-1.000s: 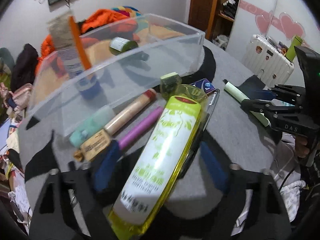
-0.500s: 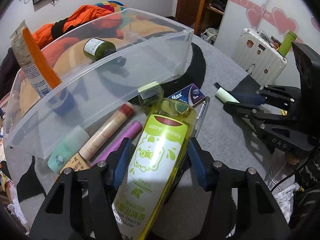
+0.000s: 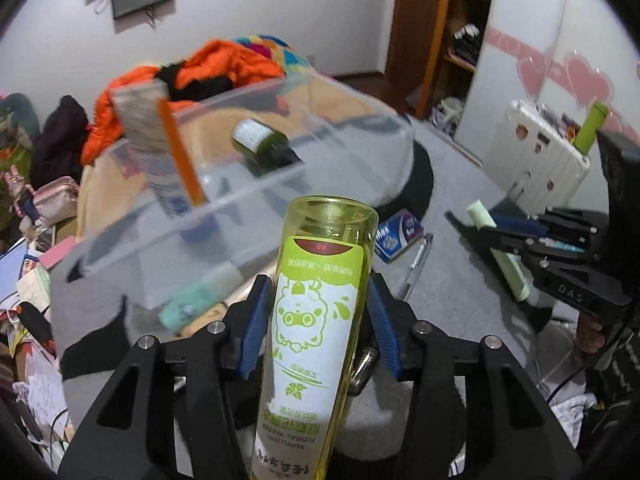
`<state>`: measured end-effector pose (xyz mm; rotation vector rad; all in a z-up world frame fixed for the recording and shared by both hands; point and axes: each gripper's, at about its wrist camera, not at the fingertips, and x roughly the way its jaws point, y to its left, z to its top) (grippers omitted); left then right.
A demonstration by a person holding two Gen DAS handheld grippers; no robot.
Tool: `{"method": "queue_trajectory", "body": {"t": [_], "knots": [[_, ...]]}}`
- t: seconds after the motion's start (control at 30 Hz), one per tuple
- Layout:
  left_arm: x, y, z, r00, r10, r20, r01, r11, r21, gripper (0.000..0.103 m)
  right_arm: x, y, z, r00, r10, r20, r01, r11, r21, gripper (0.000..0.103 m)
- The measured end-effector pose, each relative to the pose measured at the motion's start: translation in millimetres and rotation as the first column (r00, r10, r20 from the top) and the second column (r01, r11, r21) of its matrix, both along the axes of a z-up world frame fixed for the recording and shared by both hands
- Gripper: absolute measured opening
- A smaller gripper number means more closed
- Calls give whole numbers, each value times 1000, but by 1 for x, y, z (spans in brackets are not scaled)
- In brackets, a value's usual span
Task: Organize objects
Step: 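Lift the yellow bottle with the left tool while the right lifts the white slim tube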
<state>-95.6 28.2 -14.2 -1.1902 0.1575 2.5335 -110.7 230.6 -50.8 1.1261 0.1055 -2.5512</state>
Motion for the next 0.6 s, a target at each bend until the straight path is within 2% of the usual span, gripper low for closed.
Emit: {"method": "queue_trajectory", "body": {"t": [0.3,0.6], "knots": [[34,-35,39,987,104,-119,-93,991,92,48,8,-13,25,998,24,-55,-27,998,-49,14],[61,-51,71,962,154,-225,-129,984,124,46,17,-29,48,993,46,-113,-53,997,-64,14]]}}
